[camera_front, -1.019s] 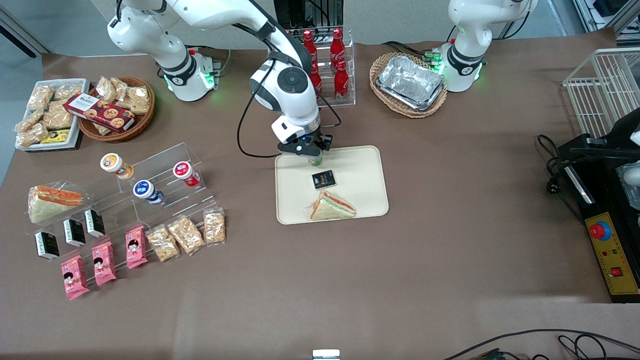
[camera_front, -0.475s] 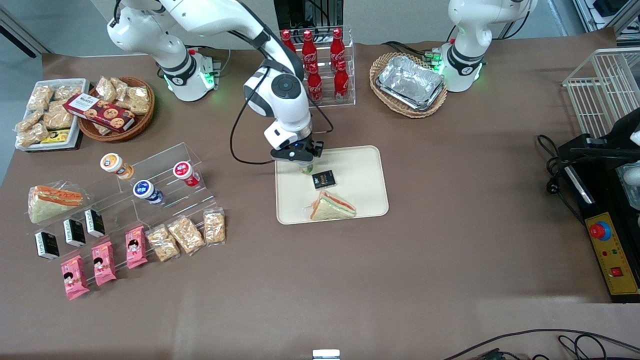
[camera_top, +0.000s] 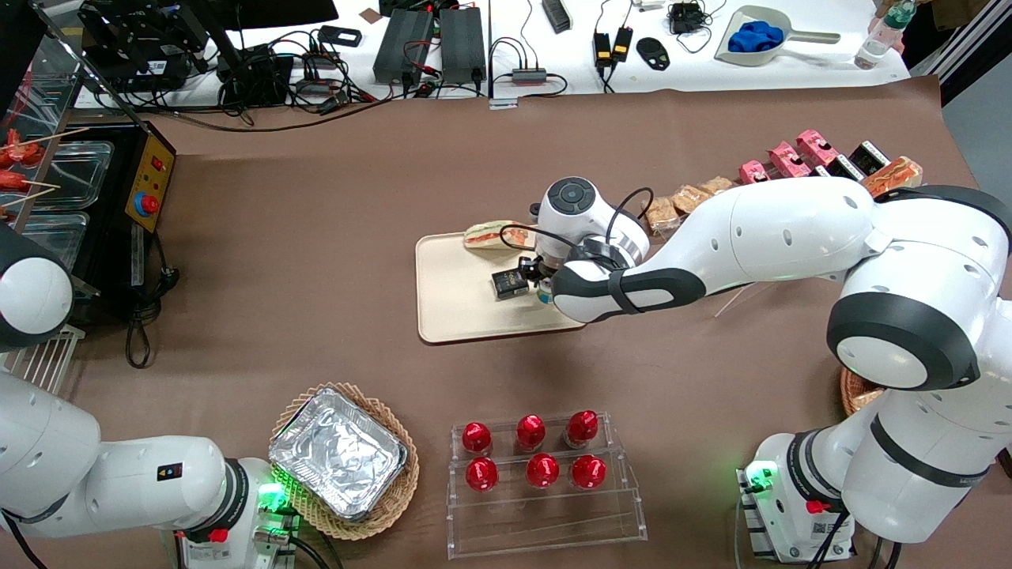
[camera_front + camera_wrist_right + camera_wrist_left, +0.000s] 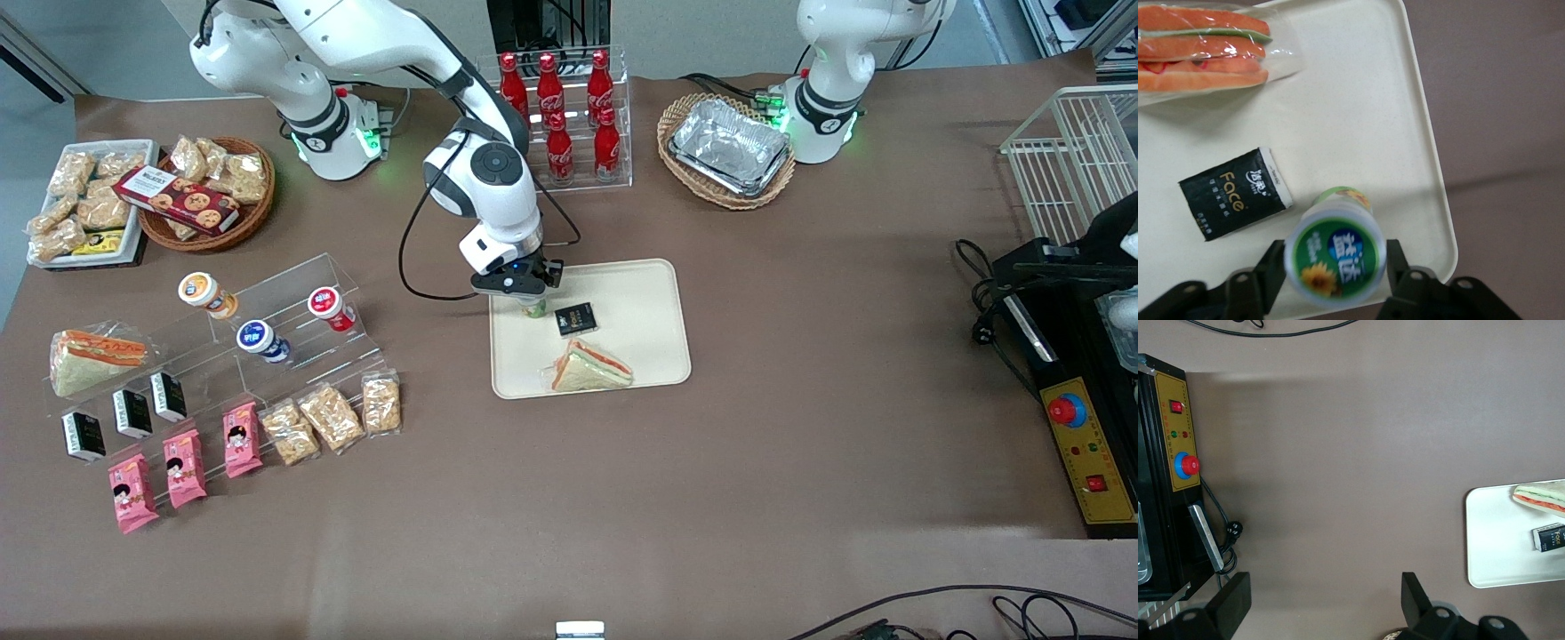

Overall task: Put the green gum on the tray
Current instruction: 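Lower the green cup onto the tray beside the black packet, then open the right gripper and lift it off the cup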

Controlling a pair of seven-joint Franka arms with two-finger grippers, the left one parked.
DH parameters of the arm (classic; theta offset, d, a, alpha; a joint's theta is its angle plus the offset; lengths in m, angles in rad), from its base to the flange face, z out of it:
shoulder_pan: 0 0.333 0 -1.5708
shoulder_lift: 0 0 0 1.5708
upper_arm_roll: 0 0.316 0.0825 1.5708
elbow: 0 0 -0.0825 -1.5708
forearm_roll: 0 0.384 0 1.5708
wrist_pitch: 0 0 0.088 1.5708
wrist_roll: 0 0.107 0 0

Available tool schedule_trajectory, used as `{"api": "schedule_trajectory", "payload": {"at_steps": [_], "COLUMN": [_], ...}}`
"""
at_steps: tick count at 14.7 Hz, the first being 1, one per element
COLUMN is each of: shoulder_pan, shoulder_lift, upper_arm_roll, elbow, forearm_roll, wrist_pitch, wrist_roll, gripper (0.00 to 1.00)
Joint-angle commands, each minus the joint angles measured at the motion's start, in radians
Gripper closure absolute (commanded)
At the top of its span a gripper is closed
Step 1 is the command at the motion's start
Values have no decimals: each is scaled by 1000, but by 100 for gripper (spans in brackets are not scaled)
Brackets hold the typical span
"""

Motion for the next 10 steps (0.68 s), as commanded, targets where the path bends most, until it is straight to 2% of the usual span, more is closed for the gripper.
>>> {"api": "schedule_trajectory", "payload": {"at_steps": [1, 10], "shoulder_pan": [-3, -16], "shoulder_lift": [-1, -31], "upper_arm_roll": [2, 3], "elbow": [-11, -5], "forearm_roll": [-23, -23], "wrist_pitch": [27, 7], "wrist_roll": [6, -3], "gripper": [0, 0]}}
